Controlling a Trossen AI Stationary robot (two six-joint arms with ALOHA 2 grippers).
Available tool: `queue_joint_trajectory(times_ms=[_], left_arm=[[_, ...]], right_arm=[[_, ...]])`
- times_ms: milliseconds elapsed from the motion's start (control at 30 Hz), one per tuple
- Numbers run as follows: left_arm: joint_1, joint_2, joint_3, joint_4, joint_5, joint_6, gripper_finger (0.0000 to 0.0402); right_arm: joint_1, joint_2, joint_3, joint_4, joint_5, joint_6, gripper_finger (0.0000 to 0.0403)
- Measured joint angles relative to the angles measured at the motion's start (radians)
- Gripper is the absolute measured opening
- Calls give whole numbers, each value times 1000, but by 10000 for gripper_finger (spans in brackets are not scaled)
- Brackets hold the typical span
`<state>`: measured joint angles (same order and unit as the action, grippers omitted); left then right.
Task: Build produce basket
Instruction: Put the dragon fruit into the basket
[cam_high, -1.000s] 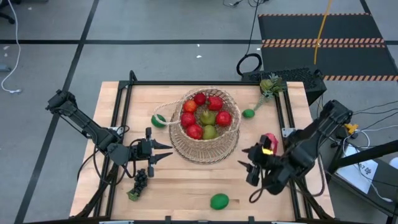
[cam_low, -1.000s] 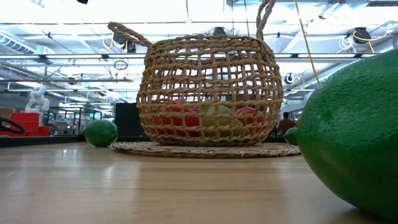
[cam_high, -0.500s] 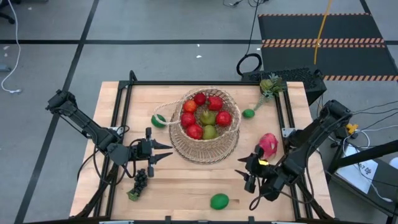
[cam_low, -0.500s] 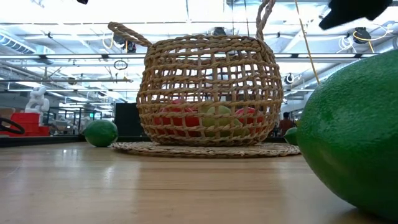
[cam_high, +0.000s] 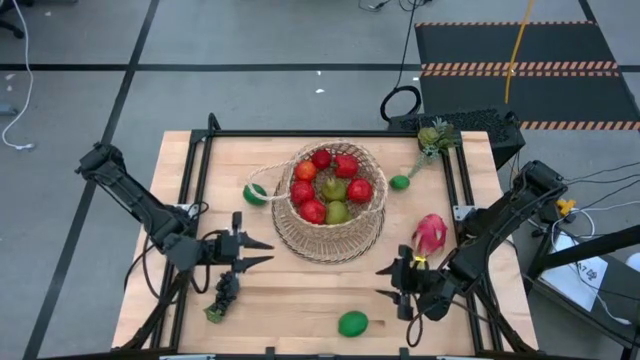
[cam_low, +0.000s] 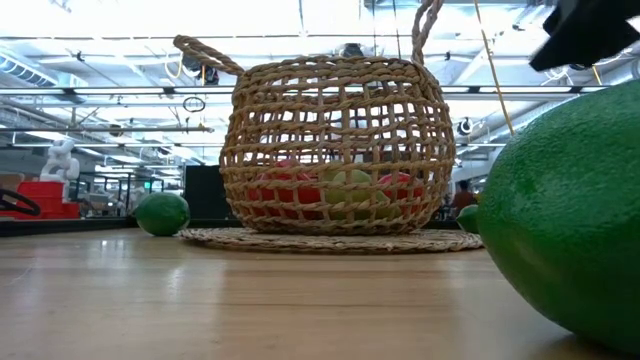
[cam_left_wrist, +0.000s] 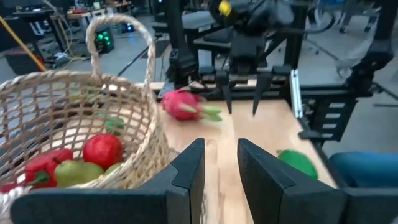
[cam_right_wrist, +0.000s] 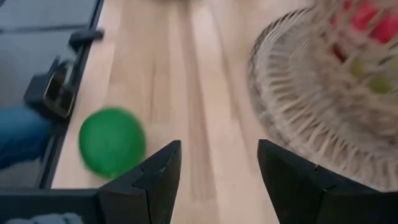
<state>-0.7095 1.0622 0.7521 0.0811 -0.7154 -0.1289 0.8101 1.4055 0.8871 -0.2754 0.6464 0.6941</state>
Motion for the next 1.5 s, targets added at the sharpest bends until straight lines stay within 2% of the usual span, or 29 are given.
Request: queue_joint_trajectory(times_ms=[167, 433, 700, 833, 1033, 1233, 1500], left_arm=[[-15, 6, 23, 9, -1, -4, 97], [-25, 83, 24, 101, -11, 49, 97], [-26, 104, 24, 117, -3, 91, 97], [-26, 104, 24, 136, -2, 139, 97], [-26, 104, 24, 124, 1, 108, 97], [-26, 109, 24, 121, 0, 90, 97], [-23, 111, 24, 116, 0, 106, 97]], right_arm=[[5, -11, 0, -68, -108, -9, 208], [60, -27, 0, -339, -310, -111, 208], [76, -27, 0, -573, -310, -81, 208], [75, -27, 0, -580, -293, -157, 208], [75, -27, 1, -602, -209, -275, 208], [74, -27, 1, -659, -201, -212, 208], [75, -27, 1, -708, -206, -258, 208]])
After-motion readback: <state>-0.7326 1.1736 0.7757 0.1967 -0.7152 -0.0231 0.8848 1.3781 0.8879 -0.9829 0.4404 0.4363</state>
